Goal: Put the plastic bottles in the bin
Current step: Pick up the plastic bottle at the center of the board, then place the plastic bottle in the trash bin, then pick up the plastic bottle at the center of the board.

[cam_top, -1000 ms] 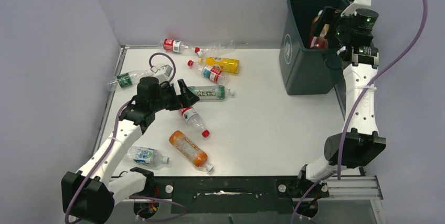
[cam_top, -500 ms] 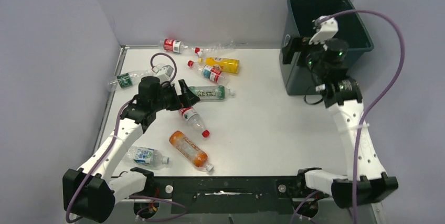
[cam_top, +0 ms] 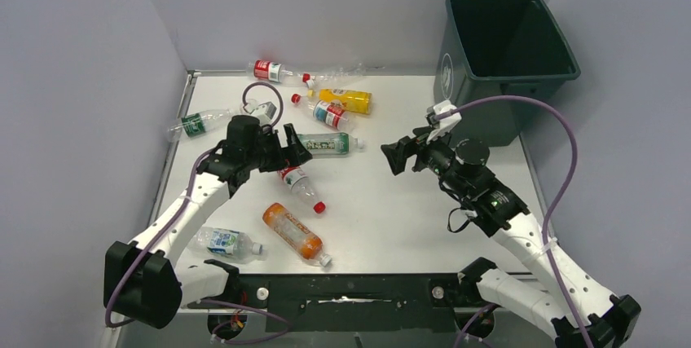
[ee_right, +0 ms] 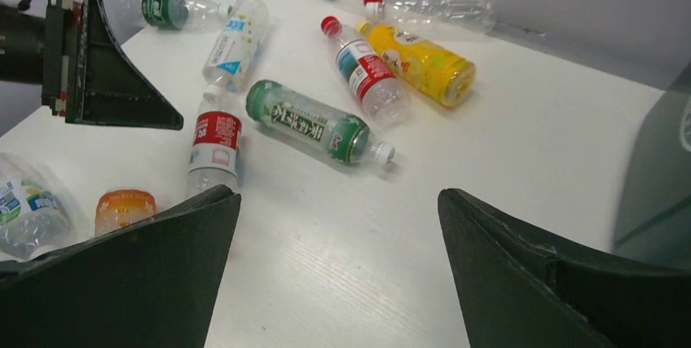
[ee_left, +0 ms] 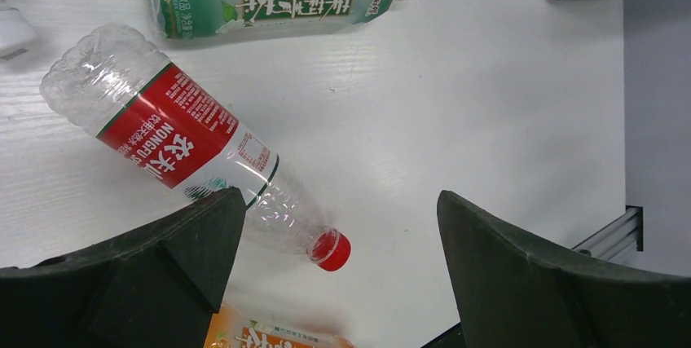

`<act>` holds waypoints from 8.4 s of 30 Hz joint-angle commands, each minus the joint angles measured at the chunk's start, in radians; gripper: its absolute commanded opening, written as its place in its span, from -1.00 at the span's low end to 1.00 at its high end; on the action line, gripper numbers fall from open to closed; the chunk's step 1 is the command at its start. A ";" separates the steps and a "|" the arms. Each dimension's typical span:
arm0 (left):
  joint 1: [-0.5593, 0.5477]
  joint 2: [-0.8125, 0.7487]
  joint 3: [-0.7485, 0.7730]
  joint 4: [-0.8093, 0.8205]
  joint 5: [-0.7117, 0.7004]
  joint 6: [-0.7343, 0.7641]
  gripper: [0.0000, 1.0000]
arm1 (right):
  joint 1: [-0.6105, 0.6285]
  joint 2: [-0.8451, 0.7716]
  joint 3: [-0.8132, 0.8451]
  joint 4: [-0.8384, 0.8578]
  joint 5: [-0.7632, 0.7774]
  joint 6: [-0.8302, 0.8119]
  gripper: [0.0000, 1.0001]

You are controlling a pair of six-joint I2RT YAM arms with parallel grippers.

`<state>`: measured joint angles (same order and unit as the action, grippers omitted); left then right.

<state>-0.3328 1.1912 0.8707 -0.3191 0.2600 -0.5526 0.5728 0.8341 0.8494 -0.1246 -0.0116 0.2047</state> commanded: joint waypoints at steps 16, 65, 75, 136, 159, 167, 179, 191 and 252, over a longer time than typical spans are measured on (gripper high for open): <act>0.019 0.040 0.073 -0.165 -0.243 -0.144 0.79 | 0.039 0.117 -0.087 0.103 -0.062 0.061 0.96; 0.074 0.183 -0.143 0.070 -0.238 -0.376 0.65 | 0.218 0.452 0.002 0.023 -0.018 0.130 0.96; 0.074 0.212 -0.168 0.110 -0.248 -0.348 0.58 | 0.245 0.503 0.006 0.021 -0.005 0.140 0.96; -0.169 0.105 0.011 0.336 -0.075 -0.415 0.33 | 0.206 0.648 0.156 0.213 -0.344 0.314 0.78; -0.081 -0.004 0.153 0.046 -0.187 -0.235 0.71 | -0.011 0.481 0.307 -0.071 -0.204 0.174 0.24; 0.046 -0.074 0.088 0.002 -0.130 -0.197 0.73 | -0.198 0.488 0.572 -0.182 -0.225 0.107 0.26; 0.092 -0.094 0.054 -0.024 -0.108 -0.169 0.73 | -0.468 0.618 0.890 -0.218 -0.304 0.104 0.30; 0.237 -0.001 0.085 -0.005 -0.059 -0.162 0.73 | -0.762 0.779 1.013 -0.203 -0.401 0.154 0.32; 0.220 0.706 0.470 0.006 -0.482 -0.069 0.33 | -0.215 0.447 0.577 -0.295 -0.243 0.088 0.96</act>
<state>-0.0906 1.9366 1.3014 -0.3359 -0.1883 -0.6380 0.3321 1.3014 1.4414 -0.4713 -0.2859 0.2874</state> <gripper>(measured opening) 0.704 0.979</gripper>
